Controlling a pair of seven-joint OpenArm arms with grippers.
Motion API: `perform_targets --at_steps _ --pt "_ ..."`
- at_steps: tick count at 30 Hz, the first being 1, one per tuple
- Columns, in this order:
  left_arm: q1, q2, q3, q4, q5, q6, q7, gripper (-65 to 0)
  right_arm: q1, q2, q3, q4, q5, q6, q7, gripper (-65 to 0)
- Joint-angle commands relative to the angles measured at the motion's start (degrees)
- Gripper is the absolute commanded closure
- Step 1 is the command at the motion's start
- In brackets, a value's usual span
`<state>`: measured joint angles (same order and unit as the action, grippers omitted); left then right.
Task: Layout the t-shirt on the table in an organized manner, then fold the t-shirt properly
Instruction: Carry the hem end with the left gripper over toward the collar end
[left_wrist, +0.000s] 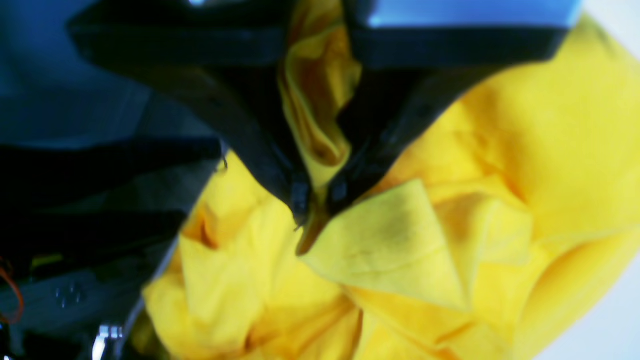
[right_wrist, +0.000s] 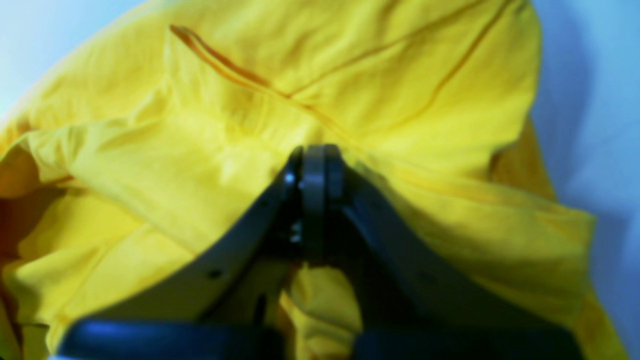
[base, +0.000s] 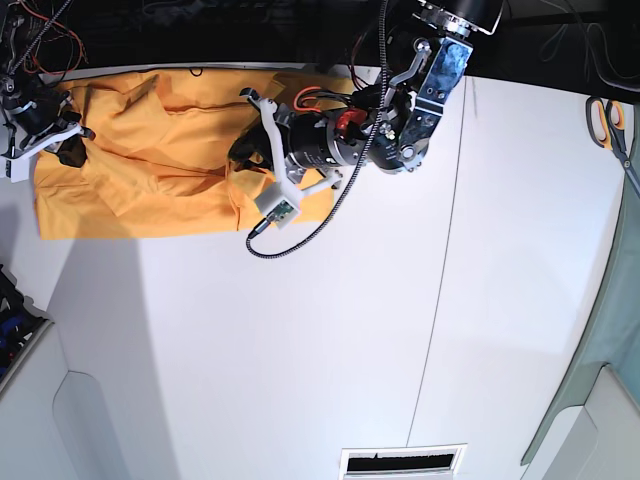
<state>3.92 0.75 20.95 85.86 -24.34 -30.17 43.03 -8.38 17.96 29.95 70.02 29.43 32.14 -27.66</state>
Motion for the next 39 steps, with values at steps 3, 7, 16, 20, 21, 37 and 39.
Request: perform_targets --at_steps 3,7,16,20,21,37,39 --pt "-2.1 2.3 0.0 -3.2 0.7 1.0 -4.3 0.0 0.4 1.0 0.2 0.6 0.1 0.2 0.5 0.0" --pt "-4.5 3.7 0.1 -6.5 0.3 1.6 -4.3 -13.8 0.4 1.0 0.2 0.6 0.3 0.2 0.5 0.0" --pt "-5.7 7.3 0.1 -6.6 -5.7 0.3 -2.3 -35.7 0.4 2.3 2.3 3.5 6.3 0.2 -3.2 -24.0" --pt "-5.7 7.6 1.0 -6.6 -11.0 -0.9 -2.1 -35.7 0.4 2.4 6.5 8.3 8.3 0.2 -5.8 -24.0" --pt "-5.7 7.8 1.3 -6.6 -11.3 -1.0 -2.1 -35.7 0.4 2.5 7.3 9.1 8.3 0.2 -5.9 -24.0" --pt "-6.0 6.7 -1.4 -6.5 -8.4 -2.8 0.1 -35.6 5.1 9.6 6.4 -6.4 5.8 -0.2 -1.9 -42.6" --pt "-6.0 6.7 -2.5 -6.5 -8.4 -3.1 0.1 -35.6 5.5 9.5 4.1 -9.0 7.7 0.7 -1.9 -42.6"
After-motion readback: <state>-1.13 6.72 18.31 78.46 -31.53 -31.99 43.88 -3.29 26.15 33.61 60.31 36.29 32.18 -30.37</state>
